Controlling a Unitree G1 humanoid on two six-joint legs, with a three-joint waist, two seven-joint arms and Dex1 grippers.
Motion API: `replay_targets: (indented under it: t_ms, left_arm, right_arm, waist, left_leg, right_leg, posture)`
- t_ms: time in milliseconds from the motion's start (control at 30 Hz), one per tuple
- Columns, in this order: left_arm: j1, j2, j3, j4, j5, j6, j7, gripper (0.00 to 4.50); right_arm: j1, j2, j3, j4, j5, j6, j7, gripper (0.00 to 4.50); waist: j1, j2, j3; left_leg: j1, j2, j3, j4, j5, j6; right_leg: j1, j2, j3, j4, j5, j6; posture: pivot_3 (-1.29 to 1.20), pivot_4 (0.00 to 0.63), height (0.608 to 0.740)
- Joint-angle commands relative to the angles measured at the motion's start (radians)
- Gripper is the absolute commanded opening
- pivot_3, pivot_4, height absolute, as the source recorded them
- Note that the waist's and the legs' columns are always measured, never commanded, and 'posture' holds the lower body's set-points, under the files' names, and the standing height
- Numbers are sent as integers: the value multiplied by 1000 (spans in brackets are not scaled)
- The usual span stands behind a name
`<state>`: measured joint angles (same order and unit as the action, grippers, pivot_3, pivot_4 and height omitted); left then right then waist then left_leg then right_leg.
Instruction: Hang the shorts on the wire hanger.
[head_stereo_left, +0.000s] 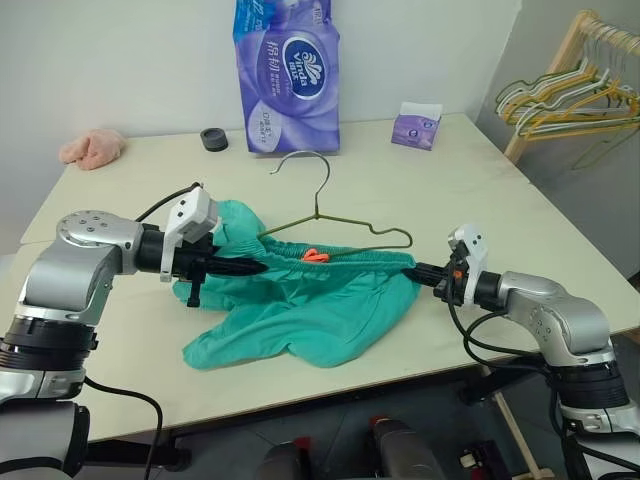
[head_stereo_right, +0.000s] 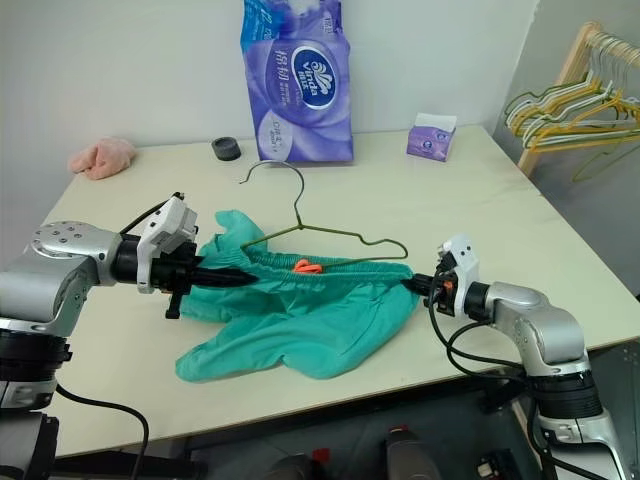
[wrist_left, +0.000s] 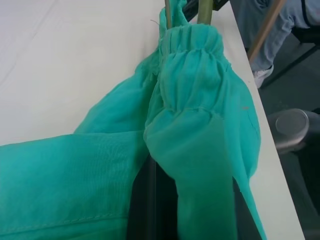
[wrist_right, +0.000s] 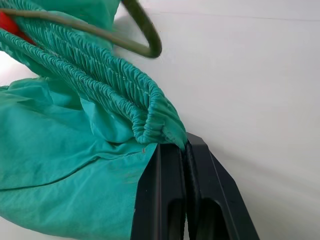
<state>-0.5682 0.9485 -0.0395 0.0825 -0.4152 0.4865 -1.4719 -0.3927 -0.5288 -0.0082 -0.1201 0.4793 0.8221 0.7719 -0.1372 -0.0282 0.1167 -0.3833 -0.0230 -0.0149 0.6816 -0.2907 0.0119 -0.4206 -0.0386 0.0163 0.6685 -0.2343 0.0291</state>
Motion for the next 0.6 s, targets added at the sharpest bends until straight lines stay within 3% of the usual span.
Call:
replay_targets:
  t_ms: [33, 400, 600]
  left_arm:
    - [-25, 57, 21, 27, 22, -24, -26, 0]
    - [-19, 101, -34, 94, 95, -117, -57, 0]
    - [-94, 35, 29, 112, -3, -9, 18, 0]
  right_arm:
    - [-8, -36, -55, 1, -7, 12, -40, 34]
    - [10, -41, -58, 7, -6, 7, -55, 34]
    - [11, -43, -49, 16, -11, 2, -53, 34]
  waist:
    - [0, 0, 0]
    - [1, 0, 0]
    - [3, 0, 0]
  left_leg:
    - [0, 0, 0, 0, 0, 0]
    - [0, 0, 0, 0, 0, 0]
    - [0, 0, 0, 0, 0, 0]
  right_leg:
    - [0, 0, 0, 0, 0, 0]
    - [0, 0, 0, 0, 0, 0]
    - [0, 0, 0, 0, 0, 0]
  posture:
    - [-150, 70, 740]
    - [-153, 75, 740]
    - [-148, 73, 740]
